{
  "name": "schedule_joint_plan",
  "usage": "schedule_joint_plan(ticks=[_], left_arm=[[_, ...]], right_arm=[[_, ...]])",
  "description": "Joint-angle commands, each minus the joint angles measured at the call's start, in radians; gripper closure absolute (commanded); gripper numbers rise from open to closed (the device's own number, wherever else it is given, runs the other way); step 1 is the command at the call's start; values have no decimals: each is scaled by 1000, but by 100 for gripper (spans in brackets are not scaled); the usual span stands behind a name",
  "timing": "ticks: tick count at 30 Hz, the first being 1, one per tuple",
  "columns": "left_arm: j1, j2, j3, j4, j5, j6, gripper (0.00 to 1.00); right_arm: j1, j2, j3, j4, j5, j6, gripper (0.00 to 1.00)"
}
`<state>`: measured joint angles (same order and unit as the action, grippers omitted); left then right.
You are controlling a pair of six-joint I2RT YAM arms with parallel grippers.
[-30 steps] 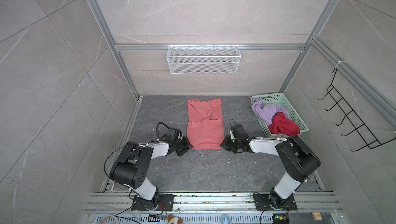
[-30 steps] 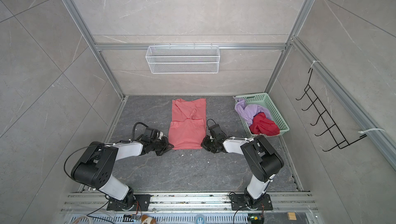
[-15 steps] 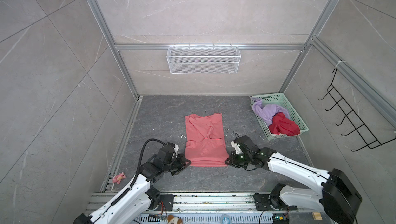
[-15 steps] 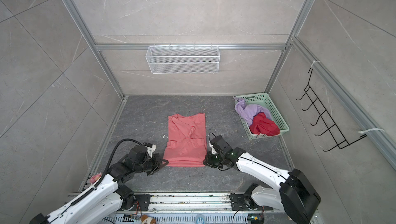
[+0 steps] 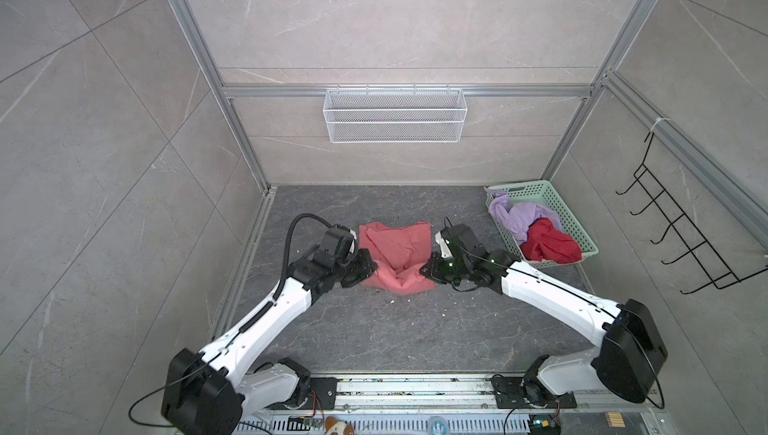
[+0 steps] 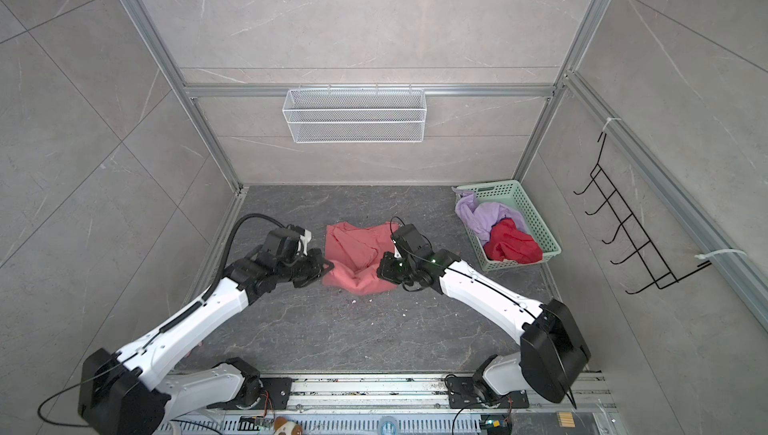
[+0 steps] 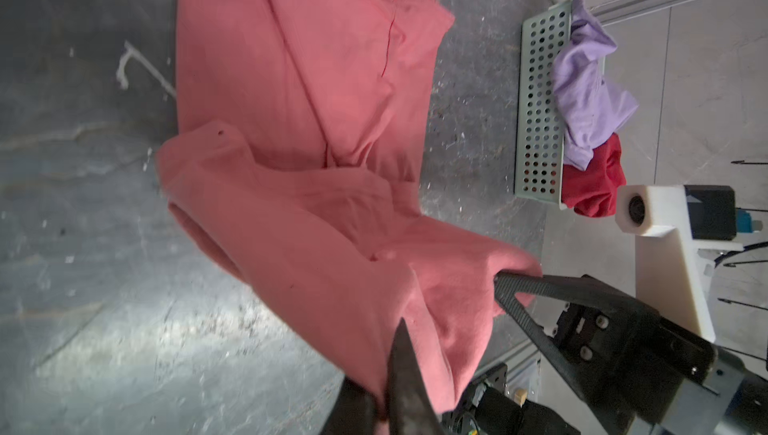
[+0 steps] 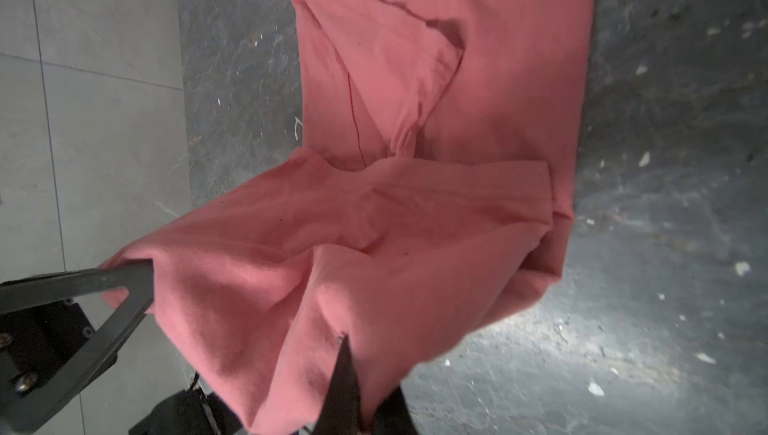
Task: Fold and stack the t-shirts
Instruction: 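Fold the near edge over again away from the robot with both grippers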
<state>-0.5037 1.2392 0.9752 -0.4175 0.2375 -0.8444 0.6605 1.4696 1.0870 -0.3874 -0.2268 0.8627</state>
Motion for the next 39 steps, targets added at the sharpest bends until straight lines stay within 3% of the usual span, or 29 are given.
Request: schedule_joint_plan(ticks=[1,7,14,20,23,26,30,31,33,39], left_arm=[[60,95,91,72,26,115,100],[202,326,188,205,181,109,100],[247,673,438,269,321,129,100],[268,875,587,314,349,91,100],[280,936,626,331,354,66,89],[292,962,642,335,352,51,84],[313,926,623,335,306,56,84],[323,908,612,337,301,54,88],[337,876,592,345,286,49,95],[352,802,548,337,263,51,90]], right_arm=[[-49,74,95,28,18,-25,100],[-133,280,252,65,-12,-23,100],[-227,521,415,95,-8,-5,100],[-274,679,511,110,0,33,100],[-291,729,542,117,-8,55,100],[-306,744,557,120,0,64,94],[-326,722,559,128,15,45,77],[-332,704,553,138,17,34,67],[-338,669,541,154,24,11,57],[-339,551,485,153,26,-39,51]])
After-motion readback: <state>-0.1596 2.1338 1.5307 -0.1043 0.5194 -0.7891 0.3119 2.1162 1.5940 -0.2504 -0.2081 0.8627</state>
